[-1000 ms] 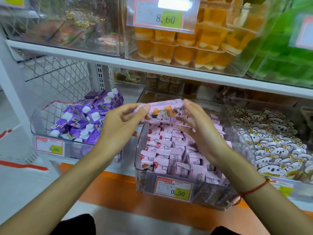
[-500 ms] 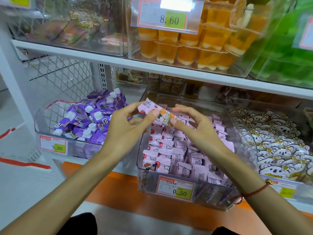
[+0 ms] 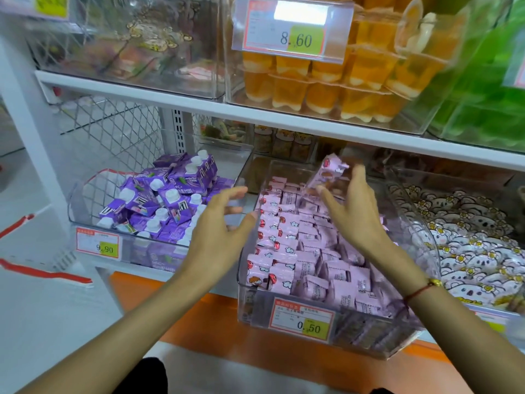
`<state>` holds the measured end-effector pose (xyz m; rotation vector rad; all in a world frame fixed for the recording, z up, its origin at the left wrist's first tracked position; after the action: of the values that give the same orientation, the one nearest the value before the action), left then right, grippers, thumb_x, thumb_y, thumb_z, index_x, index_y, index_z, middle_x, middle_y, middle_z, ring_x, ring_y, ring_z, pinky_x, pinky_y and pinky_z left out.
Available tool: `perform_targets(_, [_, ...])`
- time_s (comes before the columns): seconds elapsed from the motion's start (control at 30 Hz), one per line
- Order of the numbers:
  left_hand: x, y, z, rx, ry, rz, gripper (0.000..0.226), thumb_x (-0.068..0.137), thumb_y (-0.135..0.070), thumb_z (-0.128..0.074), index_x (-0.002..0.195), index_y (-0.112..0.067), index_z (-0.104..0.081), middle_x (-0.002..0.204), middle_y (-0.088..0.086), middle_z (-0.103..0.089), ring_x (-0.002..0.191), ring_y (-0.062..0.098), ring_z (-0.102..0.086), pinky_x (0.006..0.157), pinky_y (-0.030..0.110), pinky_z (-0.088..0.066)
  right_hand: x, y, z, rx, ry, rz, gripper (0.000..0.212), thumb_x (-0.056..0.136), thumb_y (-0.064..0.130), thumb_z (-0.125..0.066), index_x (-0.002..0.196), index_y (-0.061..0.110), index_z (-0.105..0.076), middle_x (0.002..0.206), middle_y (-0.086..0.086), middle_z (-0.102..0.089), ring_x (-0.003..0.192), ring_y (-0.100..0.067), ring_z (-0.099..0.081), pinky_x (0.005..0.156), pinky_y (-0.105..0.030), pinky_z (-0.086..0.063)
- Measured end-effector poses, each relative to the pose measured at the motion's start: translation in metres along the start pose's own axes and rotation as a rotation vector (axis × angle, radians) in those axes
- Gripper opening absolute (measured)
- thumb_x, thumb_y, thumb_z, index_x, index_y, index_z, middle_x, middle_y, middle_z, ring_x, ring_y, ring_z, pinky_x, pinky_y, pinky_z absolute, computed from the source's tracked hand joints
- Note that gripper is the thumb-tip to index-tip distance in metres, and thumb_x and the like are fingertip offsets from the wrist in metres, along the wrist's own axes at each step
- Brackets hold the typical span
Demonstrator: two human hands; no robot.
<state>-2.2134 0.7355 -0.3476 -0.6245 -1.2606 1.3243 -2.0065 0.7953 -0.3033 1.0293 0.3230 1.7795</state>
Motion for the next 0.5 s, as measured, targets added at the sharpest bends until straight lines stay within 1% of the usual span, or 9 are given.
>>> perform_targets(0.07, [0.001, 0.008, -0.006, 0.004, 0.070, 0.069, 0.026, 0.092, -0.024, -0.057, 0.118, -0.027, -0.056, 0.116, -0.009, -0.061, 0.104, 0.007, -0.058, 0.080, 0.016, -0.044, 0.010, -0.005, -0.010, 0.098, 0.038, -0.040, 0.047, 0.092, 0.013, -0.059, 0.125, 0.021, -0.027, 0.096, -0.001, -0.068, 0.086, -0.015, -0.068, 0.079, -0.036, -0.056])
perform_targets(0.17, [0.000, 0.009, -0.009, -0.005, 0.134, 0.065, 0.015, 0.095, -0.028, -0.052, 0.109, -0.033, -0.056, 0.106, -0.014, -0.063, 0.102, 0.009, -0.061, 0.081, 0.014, -0.044, 0.023, -0.007, -0.027, 0.172, 0.106, -0.079, 0.044, 0.092, 0.010, -0.058, 0.116, 0.029, -0.026, 0.095, 0.002, -0.066, 0.086, -0.015, -0.068, 0.068, -0.017, -0.052])
perform_targets(0.2, [0.000, 0.009, -0.008, -0.006, 0.141, 0.062, 0.015, 0.095, -0.028, -0.052, 0.108, -0.034, -0.056, 0.105, -0.017, -0.063, 0.101, 0.008, -0.061, 0.082, 0.013, -0.044, 0.026, -0.006, -0.034, 0.182, 0.143, -0.084, 0.045, 0.092, 0.010, -0.058, 0.114, 0.031, -0.025, 0.095, 0.004, -0.064, 0.086, -0.014, -0.067, 0.065, -0.013, -0.051])
perform_targets(0.23, [0.000, 0.009, -0.008, -0.009, 0.146, 0.061, 0.014, 0.095, -0.028, -0.052, 0.107, -0.035, -0.056, 0.104, -0.019, -0.062, 0.101, 0.008, -0.061, 0.083, 0.014, -0.045, 0.028, -0.005, -0.040, 0.184, 0.183, -0.080, 0.046, 0.092, 0.010, -0.058, 0.116, 0.031, -0.025, 0.094, 0.009, -0.061, 0.086, -0.014, -0.066, 0.066, -0.015, -0.053])
perform_targets(0.3, [0.000, 0.010, -0.007, -0.015, 0.151, 0.063, 0.015, 0.095, -0.028, -0.052, 0.107, -0.035, -0.056, 0.103, -0.019, -0.062, 0.101, 0.007, -0.061, 0.085, 0.017, -0.045, 0.030, -0.005, -0.048, 0.172, 0.233, -0.079, 0.044, 0.091, 0.011, -0.058, 0.115, 0.029, -0.026, 0.089, 0.015, -0.056, 0.086, -0.019, -0.067, 0.074, -0.028, -0.057])
perform_targets(0.33, [0.000, 0.010, -0.007, -0.017, 0.151, 0.064, 0.015, 0.095, -0.028, -0.052, 0.107, -0.035, -0.056, 0.102, -0.019, -0.062, 0.101, 0.007, -0.062, 0.085, 0.018, -0.045, 0.030, -0.007, -0.049, 0.168, 0.239, -0.089, 0.042, 0.091, 0.012, -0.058, 0.114, 0.027, -0.026, 0.089, 0.014, -0.056, 0.086, -0.021, -0.067, 0.078, -0.032, -0.057])
perform_targets(0.37, [0.001, 0.011, -0.007, -0.018, 0.151, 0.065, 0.015, 0.095, -0.028, -0.052, 0.107, -0.035, -0.057, 0.102, -0.019, -0.063, 0.101, 0.007, -0.062, 0.086, 0.018, -0.046, 0.032, -0.008, -0.049, 0.167, 0.236, -0.097, 0.041, 0.091, 0.013, -0.059, 0.114, 0.025, -0.026, 0.090, 0.011, -0.058, 0.087, -0.022, -0.066, 0.081, -0.034, -0.056])
perform_targets(0.43, [0.000, 0.010, -0.007, -0.020, 0.147, 0.065, 0.015, 0.095, -0.027, -0.052, 0.108, -0.033, -0.057, 0.102, -0.018, -0.063, 0.101, 0.008, -0.062, 0.085, 0.018, -0.046, 0.035, -0.010, -0.046, 0.130, 0.224, -0.090, 0.043, 0.090, 0.013, -0.061, 0.116, 0.019, -0.027, 0.098, 0.003, -0.061, 0.089, -0.020, -0.064, 0.083, -0.032, -0.054])
perform_targets(0.5, [0.000, 0.010, -0.007, -0.014, 0.144, 0.066, 0.017, 0.095, -0.027, -0.052, 0.111, -0.031, -0.058, 0.104, -0.014, -0.063, 0.102, 0.009, -0.062, 0.085, 0.018, -0.045, 0.038, -0.011, -0.041, 0.065, 0.204, -0.080, 0.044, 0.089, 0.013, -0.062, 0.117, 0.017, -0.028, 0.098, 0.001, -0.058, 0.084, -0.016, -0.061, 0.074, -0.024, -0.051])
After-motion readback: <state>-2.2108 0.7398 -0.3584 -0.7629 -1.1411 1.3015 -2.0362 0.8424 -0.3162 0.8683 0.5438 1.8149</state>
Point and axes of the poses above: each hand's wrist, its own x-axis towards the middle knuckle, its own z-axis out of the back of the hand, y = z × x, the point moved 6 cm from there along x, towards the middle knuckle
